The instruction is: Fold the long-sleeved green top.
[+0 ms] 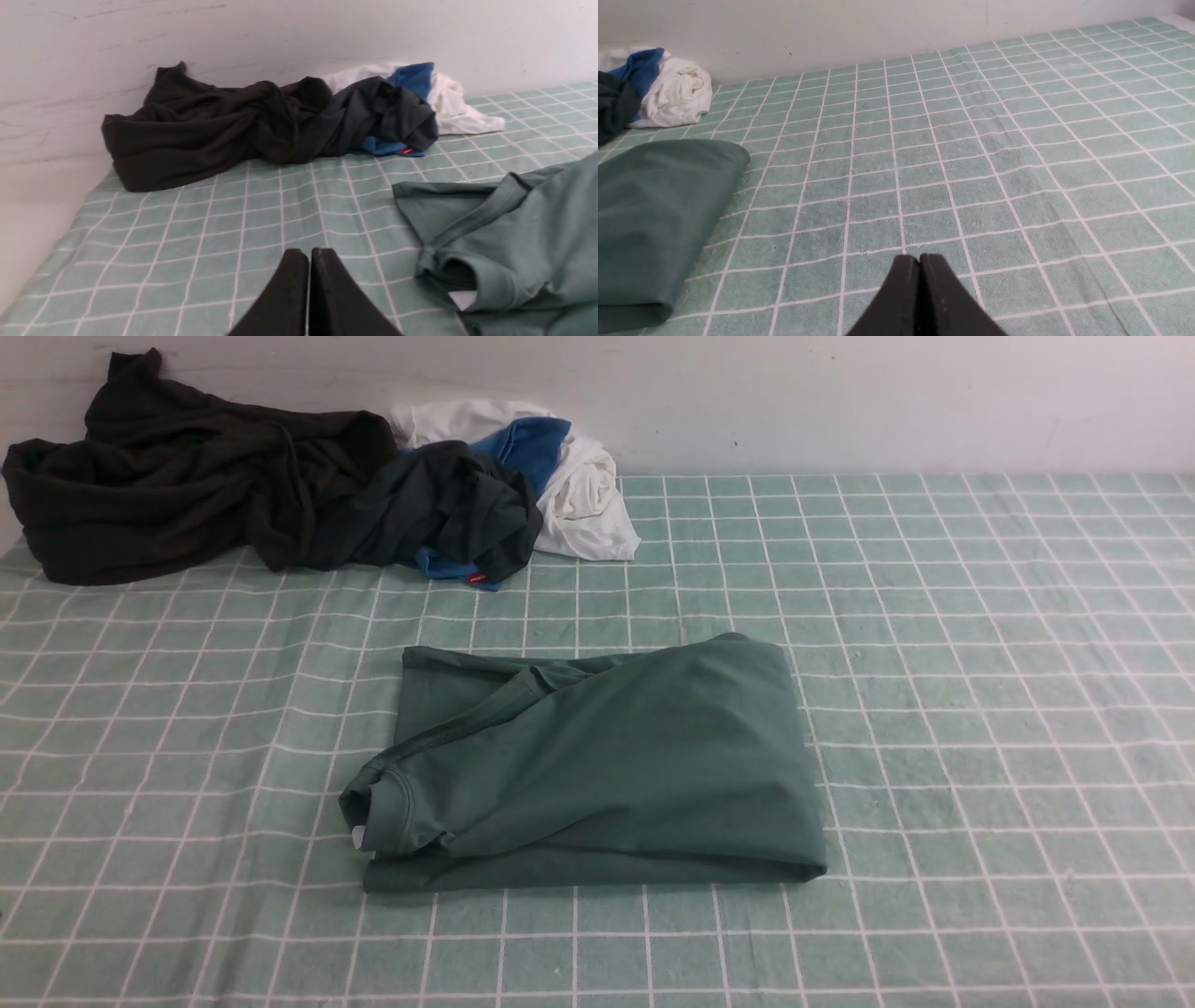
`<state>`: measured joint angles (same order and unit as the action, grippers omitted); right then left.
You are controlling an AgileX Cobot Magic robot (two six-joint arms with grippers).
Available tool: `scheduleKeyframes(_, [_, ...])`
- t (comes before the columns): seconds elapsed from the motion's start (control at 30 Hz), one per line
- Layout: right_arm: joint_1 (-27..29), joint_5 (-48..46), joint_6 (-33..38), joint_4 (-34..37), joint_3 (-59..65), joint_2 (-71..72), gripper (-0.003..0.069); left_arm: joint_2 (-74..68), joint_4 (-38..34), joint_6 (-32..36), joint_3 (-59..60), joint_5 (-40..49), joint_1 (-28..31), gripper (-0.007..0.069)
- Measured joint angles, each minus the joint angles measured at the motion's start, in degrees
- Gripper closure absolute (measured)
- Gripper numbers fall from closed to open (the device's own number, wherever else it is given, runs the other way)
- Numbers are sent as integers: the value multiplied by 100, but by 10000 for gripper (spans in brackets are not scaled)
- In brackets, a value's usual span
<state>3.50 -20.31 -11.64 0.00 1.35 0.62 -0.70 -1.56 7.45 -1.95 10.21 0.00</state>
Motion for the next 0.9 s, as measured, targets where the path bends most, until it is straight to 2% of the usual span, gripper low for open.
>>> scheduleKeyframes(0.17, [0, -6, 0, 0, 0, 0, 673, 127, 5, -177, 343, 384, 211, 628])
scheduleKeyframes(0.27, [0, -6, 0, 0, 0, 0, 673, 129, 5, -562, 325, 841, 232, 628])
scheduleKeyframes(0.9, [0, -6, 0, 0, 0, 0, 673, 129, 5, -745, 314, 883, 232, 628])
